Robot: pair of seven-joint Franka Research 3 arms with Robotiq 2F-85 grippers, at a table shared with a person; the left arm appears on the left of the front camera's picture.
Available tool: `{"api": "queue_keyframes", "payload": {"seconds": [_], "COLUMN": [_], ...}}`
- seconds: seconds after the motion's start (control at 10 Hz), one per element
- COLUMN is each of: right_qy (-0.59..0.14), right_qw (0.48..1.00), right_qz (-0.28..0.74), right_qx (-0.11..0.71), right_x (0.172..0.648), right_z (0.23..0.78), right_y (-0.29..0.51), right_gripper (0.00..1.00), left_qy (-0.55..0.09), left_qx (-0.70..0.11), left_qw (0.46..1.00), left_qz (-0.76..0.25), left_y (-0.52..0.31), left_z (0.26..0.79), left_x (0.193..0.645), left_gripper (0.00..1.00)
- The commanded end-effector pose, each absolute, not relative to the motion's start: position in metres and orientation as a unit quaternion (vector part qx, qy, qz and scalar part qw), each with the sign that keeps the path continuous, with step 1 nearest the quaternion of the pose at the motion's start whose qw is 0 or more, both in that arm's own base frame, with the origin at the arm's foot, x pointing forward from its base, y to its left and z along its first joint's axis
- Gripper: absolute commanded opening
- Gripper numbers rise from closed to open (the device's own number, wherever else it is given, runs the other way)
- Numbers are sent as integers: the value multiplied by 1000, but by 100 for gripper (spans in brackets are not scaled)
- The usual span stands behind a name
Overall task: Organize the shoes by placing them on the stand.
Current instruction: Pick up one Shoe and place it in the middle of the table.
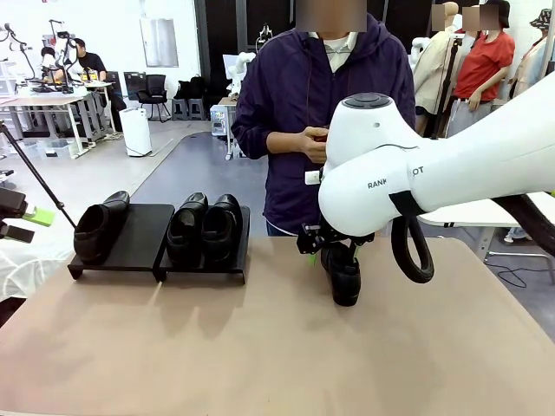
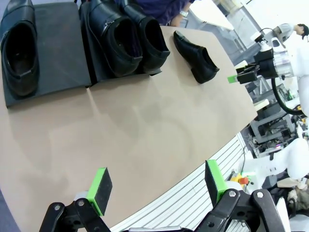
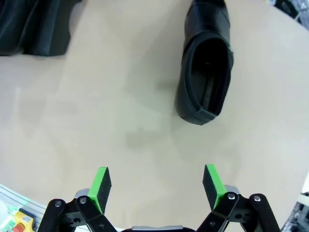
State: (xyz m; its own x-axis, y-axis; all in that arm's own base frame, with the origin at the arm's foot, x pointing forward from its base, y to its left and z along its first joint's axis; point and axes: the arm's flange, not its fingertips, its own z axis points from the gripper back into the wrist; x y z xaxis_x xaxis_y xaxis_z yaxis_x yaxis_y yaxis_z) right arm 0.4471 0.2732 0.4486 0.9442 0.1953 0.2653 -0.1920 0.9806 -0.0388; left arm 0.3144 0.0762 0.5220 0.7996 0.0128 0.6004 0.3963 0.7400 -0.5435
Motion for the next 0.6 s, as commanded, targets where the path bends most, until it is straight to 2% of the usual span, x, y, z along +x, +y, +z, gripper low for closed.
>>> {"api": "queue_keyframes", "payload": {"seconds": [0.0,0.2,0.5], "right_qy": [-81,-54,-20], "right_qw": [994,997,999], "right_qz": [67,63,19], "right_qx": [-22,-9,-26], "right_x": [498,542,575], "right_z": [450,440,414], "right_y": [290,301,307], "right_gripper": [100,100,100], "left_qy": [-293,-293,-293], "left_qx": [-344,-344,-344], "left_qw": [886,886,886], "left_qz": [-107,-107,-107], "left_y": [76,76,76], "left_z": [522,522,522], "left_x": [311,311,311], "left_gripper": [100,100,100]}}
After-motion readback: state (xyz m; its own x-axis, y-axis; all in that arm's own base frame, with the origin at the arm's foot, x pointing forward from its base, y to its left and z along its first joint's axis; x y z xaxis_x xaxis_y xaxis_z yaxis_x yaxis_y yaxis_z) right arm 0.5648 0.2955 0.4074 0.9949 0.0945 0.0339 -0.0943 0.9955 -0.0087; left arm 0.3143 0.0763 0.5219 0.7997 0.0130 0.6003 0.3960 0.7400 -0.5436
